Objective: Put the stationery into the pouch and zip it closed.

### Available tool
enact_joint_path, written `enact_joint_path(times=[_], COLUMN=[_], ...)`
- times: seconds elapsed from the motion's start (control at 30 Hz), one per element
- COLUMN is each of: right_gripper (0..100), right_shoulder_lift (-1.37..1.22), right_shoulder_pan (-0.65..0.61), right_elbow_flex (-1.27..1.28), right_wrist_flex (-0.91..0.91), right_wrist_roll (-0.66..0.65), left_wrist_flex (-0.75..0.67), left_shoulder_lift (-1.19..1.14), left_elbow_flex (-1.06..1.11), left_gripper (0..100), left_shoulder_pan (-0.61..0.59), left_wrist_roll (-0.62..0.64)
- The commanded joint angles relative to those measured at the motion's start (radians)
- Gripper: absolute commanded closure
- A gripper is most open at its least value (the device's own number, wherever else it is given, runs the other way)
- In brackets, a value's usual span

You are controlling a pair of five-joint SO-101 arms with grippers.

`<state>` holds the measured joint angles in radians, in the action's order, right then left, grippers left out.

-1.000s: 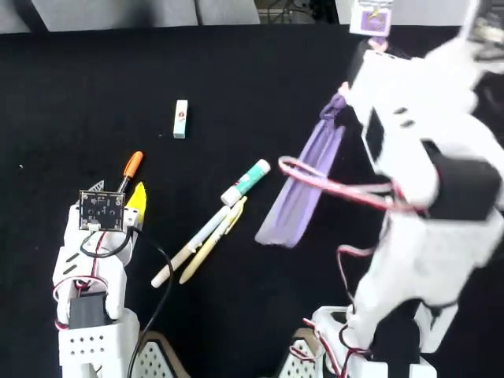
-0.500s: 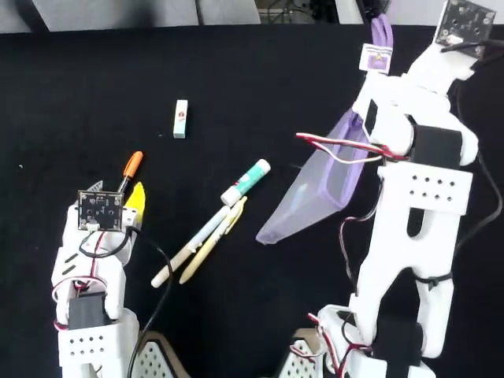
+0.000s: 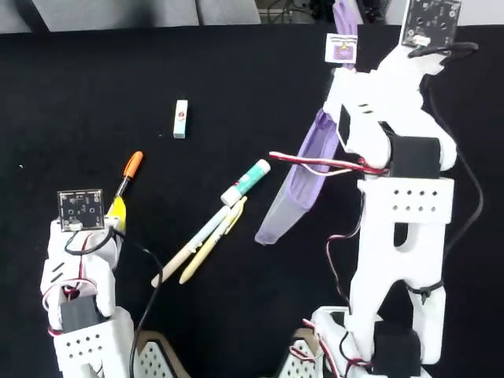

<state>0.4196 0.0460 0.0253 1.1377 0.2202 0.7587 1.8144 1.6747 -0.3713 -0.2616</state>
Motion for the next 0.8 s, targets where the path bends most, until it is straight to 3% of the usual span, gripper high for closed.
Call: enact_joint_path(times=[0.0, 0.3, 0.6, 0.77], right_gripper=[98.8, 98.8, 98.8, 98.8], right_shoulder_lift=[0.033, 0.031, 0.038, 0.038], right_shoulder_pan=[-0.017, -0.018, -0.017, -0.017], right_elbow_flex=[-0.008, -0.008, -0.010, -0.010], right_wrist_flex=[-0.040, -0.037, -0.011, 0.005], right_wrist_roll=[-0.003, 0.040, 0.038, 0.023], left_wrist_flex=[0.043, 0.091, 0.299, 0.241], left_shoulder_lift=[0.005, -0.072, -0.589, -0.867], left_elbow_flex=[-0.012, -0.013, -0.513, -0.682], left_gripper=[76, 76, 76, 77], left_shoulder_pan=[0.007, 0.018, 0.021, 0.019], left_wrist_roll=[-0.095, -0.207, -0.129, -0.048])
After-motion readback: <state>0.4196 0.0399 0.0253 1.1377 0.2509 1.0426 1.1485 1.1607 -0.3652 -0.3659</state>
